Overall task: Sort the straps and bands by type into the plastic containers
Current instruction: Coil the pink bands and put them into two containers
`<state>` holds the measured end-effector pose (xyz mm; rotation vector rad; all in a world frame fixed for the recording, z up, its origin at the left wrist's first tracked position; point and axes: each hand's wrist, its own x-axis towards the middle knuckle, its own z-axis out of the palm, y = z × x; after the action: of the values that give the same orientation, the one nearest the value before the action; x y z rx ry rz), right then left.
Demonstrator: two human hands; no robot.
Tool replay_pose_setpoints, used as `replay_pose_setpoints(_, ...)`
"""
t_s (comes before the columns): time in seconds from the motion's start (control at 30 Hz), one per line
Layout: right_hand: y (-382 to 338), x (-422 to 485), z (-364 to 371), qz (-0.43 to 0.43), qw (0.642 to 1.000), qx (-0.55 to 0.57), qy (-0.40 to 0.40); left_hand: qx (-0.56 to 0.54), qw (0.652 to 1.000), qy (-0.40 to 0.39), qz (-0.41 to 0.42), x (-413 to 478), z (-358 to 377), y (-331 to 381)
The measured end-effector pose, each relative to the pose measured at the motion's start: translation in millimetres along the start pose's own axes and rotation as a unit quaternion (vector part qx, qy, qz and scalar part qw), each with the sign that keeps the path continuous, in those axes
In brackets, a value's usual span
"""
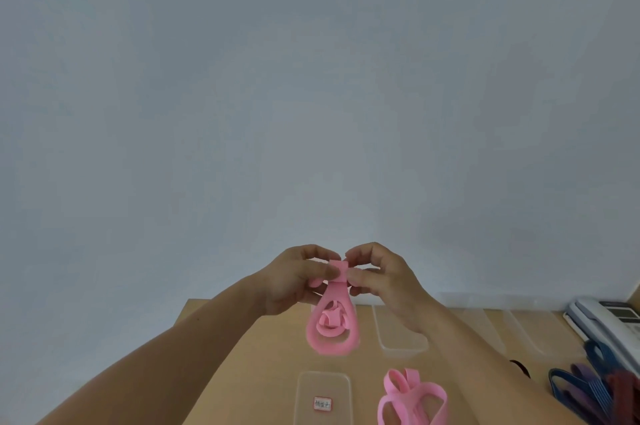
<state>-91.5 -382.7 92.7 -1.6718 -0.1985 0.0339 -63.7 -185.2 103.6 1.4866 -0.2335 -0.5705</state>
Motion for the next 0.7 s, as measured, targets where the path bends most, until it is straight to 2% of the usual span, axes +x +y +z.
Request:
replay_pose_setpoints(0.1,-4.4,1.9,0.1,0.042,0.999,0.027,0.014,0.013,1.0,0.008,0.015,1.9,0.8,-2.2)
replay_pose_setpoints(0.2,-5.2,1.0,2.6,0.068,0.997,0.004,-0.017,0.012,0.999,0.018,0.029,1.6,3.5,-1.7)
replay_pose_setpoints(0.33,-2.2,2.1,1.3,0.029,1.0,-0.003,0.003,-0.019,0.999,0.018,0.021,2.5,1.5,-2.6)
replay_pose_setpoints(0.47,1.9,4.9,1.3,-0.014,0.999,-0.051,0.006,0.006,0.997,-0.079,0.01,0.8,1.6,-0.3)
replay_pose_setpoints(0.53,2.4,5.5,2.0,-0.028,0.997,-0.068,0.01,0.001,0.995,-0.096,-0.004,-0.1,2.2,1.4)
replay_pose_setpoints(0.7,6.6,4.5,5.1,-0.049,0.991,-0.122,0.007,-0.05,0.996,-0.03,-0.065,0.5,-2.2,4.9)
